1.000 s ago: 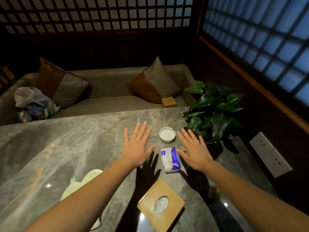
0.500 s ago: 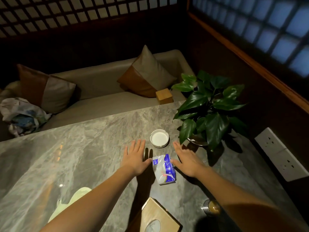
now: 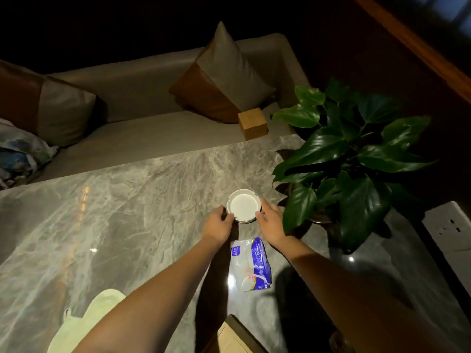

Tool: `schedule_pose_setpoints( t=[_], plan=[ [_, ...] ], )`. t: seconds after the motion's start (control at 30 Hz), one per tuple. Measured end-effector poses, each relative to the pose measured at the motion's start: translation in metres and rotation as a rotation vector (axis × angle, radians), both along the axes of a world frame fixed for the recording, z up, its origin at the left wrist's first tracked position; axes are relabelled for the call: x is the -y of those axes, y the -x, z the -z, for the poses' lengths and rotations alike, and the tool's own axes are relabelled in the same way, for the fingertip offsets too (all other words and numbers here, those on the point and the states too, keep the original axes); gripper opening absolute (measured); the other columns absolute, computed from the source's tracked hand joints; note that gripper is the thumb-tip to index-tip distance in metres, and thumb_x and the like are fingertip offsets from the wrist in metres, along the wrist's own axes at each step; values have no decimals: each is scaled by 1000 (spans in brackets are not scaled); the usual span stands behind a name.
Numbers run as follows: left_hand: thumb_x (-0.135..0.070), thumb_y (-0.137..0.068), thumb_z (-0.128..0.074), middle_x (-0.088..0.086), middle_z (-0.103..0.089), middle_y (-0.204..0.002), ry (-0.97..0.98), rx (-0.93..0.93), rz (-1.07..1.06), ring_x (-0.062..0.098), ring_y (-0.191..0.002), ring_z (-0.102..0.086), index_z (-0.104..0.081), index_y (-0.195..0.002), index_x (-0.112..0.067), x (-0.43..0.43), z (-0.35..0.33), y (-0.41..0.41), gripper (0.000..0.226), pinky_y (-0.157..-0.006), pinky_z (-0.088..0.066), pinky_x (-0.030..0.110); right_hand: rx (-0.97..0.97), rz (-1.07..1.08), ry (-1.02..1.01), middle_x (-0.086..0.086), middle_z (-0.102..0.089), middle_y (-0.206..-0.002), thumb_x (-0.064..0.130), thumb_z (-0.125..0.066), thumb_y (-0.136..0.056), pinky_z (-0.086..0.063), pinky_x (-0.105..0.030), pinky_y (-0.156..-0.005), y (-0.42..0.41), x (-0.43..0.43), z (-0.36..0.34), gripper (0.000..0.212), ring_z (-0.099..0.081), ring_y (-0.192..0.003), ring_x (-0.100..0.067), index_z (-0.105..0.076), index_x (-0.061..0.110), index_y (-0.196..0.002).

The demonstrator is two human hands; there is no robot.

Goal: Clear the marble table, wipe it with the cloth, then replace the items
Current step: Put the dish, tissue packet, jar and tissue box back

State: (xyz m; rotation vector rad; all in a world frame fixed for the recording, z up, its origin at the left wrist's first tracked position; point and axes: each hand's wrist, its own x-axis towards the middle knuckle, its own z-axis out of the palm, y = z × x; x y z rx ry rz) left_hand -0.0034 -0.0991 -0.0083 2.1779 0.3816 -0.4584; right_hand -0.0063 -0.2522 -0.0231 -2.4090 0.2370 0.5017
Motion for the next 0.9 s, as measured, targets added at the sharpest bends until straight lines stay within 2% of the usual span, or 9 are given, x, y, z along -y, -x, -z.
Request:
schedule_pose_setpoints(
  t=[0.17,0.3,0.4,0.47,0.53,0.57,0.67,0.77,0.9],
  plan=[
    [-13,-93,-47,17,-69,-104,64,-1,-75,32,-99,-62,-65,-113,-7,9,7,-19,28,-81,-45,32,3,42,16,-20,-49,-131,42,-35,-91,-41,-48,-101,-19,1,12,55,-51,-116,-37,-36,25,-143],
    [-12,-94,-47,16,-69,-100,143,-6,-85,22,-86,-58,-65,-115,-5,15,6,-21,29,-74,-39,24,108,33,50,-18,-52,-125,26,-46,-97,-40,-46,-102,-12,8,9,50,-53,-113,-33,-35,23,-146],
    [-13,-93,-47,12,-62,-80,210,-29,-89,20,-74,-52,-65,-100,-2,14,4,-18,22,-71,-37,27,152,100,-78,-15,-54,-110,14,-48,-96,-39,-41,-101,-9,8,4,42,-52,-104,-27,-46,9,-138],
    [-25,-89,-50,16,-57,-76,201,-62,-86,30,-72,-53,-59,-90,-1,9,4,-11,26,-68,-40,37,130,203,-139,-9,-54,-91,5,-47,-94,-43,-30,-93,-8,13,14,31,-53,-88,-18,-55,-3,-123],
    [-37,-83,-51,15,-63,-91,123,-112,-51,35,-86,-62,-56,-97,-9,-2,6,2,32,-77,-47,41,30,264,-270,1,-47,-84,5,-40,-98,-39,-7,-80,-1,20,25,31,-49,-76,2,-52,-12,-120],
    [-36,-86,-52,10,-64,-93,83,-137,-16,33,-89,-63,-57,-101,-12,-8,4,11,29,-79,-48,39,38,251,-284,2,-47,-83,12,-38,-100,-38,-4,-75,4,23,33,36,-48,-72,6,-52,-15,-117],
    [-29,-93,-50,0,-63,-77,-34,-152,125,24,-75,-62,-61,-91,-15,-27,-1,38,18,-72,-48,33,-46,257,-327,-5,-51,-68,20,-48,-93,-42,-27,-57,26,29,29,29,-48,-55,-10,-62,-4,-86],
    [-27,-95,-48,6,-63,-76,67,-262,113,18,-58,-65,-60,-87,-17,-27,-6,61,18,-60,-50,29,-141,234,-387,-3,-55,-65,7,-48,-93,-37,-20,-41,42,37,21,25,-51,-43,-10,-62,17,-75],
    [-16,-97,-45,10,-58,-77,289,-303,-39,5,-43,-56,-63,-97,-17,-8,-6,72,18,-48,-45,20,-171,86,-345,-6,-64,-71,10,-44,-93,-43,-24,-48,52,44,23,29,-64,-54,-18,-64,23,-77]
  ],
)
